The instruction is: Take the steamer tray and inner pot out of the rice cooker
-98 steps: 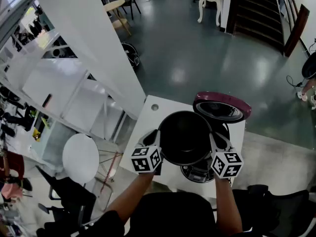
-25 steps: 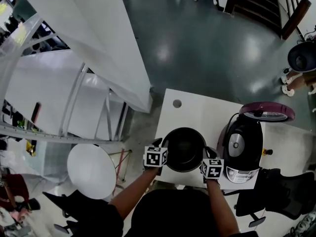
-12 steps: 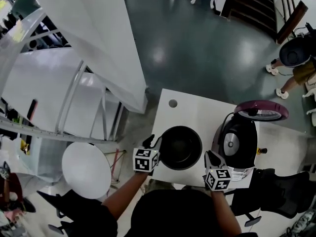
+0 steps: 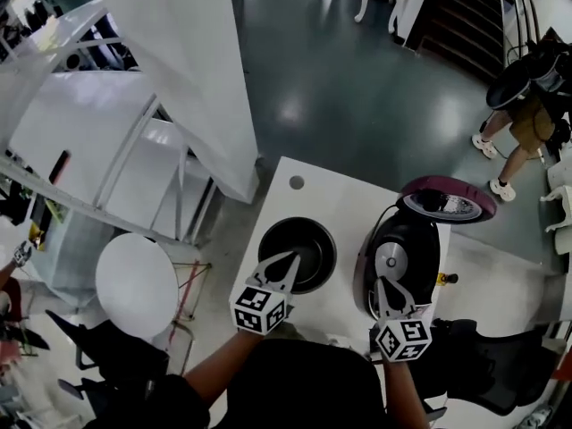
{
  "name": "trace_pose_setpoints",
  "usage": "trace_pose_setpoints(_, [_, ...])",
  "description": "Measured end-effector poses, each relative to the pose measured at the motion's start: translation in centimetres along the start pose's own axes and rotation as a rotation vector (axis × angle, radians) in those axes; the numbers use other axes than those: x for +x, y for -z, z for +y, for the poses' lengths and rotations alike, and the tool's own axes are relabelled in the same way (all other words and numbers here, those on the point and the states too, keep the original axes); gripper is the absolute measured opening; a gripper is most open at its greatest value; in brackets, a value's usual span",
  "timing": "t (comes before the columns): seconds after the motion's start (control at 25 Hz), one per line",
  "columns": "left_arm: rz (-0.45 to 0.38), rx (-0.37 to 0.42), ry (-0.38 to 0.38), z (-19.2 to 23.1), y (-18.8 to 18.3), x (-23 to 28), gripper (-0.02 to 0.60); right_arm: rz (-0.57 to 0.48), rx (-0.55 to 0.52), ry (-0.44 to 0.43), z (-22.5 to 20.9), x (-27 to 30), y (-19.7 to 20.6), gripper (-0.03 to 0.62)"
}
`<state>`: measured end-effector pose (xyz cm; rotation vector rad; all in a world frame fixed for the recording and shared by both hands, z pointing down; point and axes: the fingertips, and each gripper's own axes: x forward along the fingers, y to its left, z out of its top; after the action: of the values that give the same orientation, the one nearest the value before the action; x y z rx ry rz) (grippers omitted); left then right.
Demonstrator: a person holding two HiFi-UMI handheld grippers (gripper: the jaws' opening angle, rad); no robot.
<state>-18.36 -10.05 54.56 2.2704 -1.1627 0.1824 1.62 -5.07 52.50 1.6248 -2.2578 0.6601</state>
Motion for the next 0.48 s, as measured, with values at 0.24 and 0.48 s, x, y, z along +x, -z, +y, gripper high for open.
trace_pose_setpoints(0.24, [-0.043, 0.054, 0.040, -10.0, 0.5, 0.7, 0.005, -0.123, -0.002, 0.098, -6.4, -7.8, -2.0, 0.002])
trace_pose_setpoints(0.48, [-0.101, 0.129, 0.047, -18.1, 0.5, 0.7, 0.005, -0.207, -0.083, 0.158, -11.8, -15.8, -2.2, 0.002])
